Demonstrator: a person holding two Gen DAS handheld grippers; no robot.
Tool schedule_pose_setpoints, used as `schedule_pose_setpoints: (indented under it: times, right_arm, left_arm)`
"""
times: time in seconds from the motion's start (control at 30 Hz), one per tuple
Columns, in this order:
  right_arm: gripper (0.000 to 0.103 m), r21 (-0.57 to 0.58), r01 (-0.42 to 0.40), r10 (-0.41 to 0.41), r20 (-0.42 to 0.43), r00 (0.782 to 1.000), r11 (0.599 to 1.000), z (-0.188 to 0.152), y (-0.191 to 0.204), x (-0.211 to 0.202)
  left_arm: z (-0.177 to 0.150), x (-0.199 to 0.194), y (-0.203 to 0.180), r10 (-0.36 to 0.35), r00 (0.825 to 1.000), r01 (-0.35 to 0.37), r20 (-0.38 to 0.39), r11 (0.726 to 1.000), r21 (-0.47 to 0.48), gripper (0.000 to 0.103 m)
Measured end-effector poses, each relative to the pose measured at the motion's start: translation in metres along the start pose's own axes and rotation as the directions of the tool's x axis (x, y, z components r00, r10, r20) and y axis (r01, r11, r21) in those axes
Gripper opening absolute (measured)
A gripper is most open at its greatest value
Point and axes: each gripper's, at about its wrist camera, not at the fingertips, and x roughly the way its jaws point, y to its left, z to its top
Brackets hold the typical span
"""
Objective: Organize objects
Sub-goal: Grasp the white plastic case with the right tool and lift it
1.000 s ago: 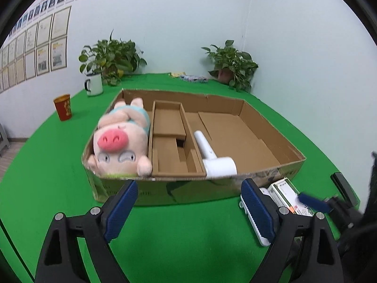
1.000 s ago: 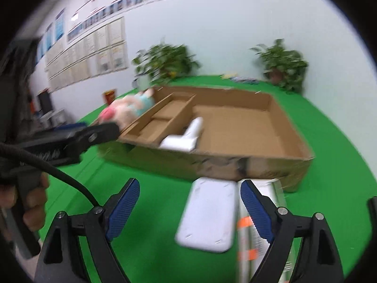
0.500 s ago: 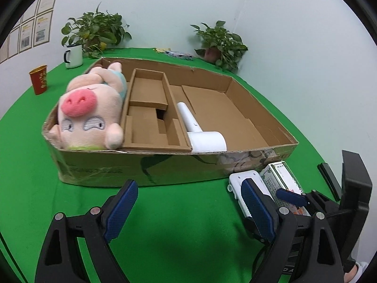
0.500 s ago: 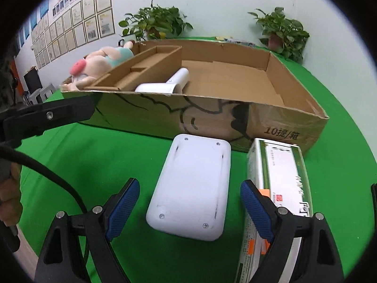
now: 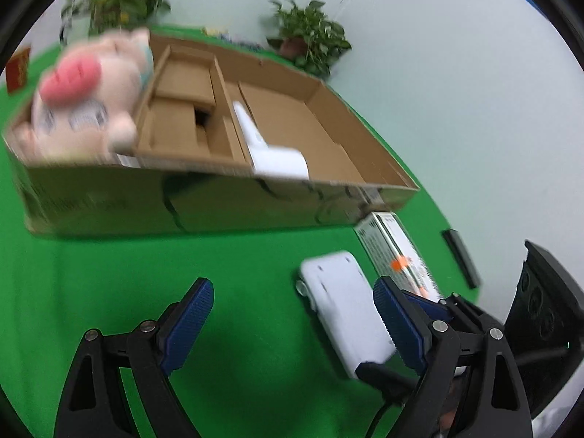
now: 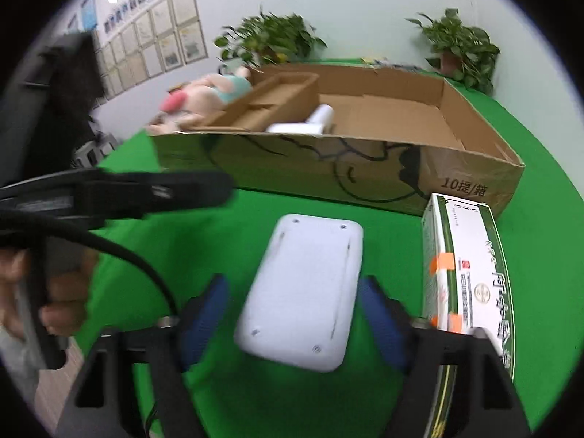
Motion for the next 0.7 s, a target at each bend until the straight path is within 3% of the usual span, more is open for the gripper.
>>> schedule_pose_setpoints:
  times: [0.17,0.3,0.43,0.57,0.7]
  right_arm:
    - [0.084,-0.045,0.010,-0.010,-0.018,1.000,0.999,-0.003,0.008,0.008]
    - [0.084,-0.047,0.043,-0.044,-0.030,0.999,0.998,-0.001,0.009,0.016]
    - [0.083,-0.024,0.062,-0.063,-0.061,0.996,0.998,-0.001,0.002,0.025]
    - [0.075,-0.026,0.083,-0.085,-0.077,0.993,0.996,-0.005,0.002,0.026]
    - [0.074,-0.024,0.112,-0.114,-0.075,0.991,0.993,-0.009,0.005,0.025]
  left_arm:
    - [0.003,0.025,0.000,-0.114,0.992,0.111,-0.055,0.993,-0.050,0.088]
    - [0.004,0.045,0.002,-0.169,0.981,0.160,-0.091,0.982,-0.105,0.084]
    - [0.005,0.055,0.003,-0.218,0.971,0.204,-0.098,0.969,-0.141,0.067]
    - [0.003,0.062,0.003,-0.220,0.968,0.202,-0.117,0.968,-0.150,0.052]
    - [0.000,0.063,0.005,-0.201,0.973,0.181,-0.115,0.971,-0.158,0.035]
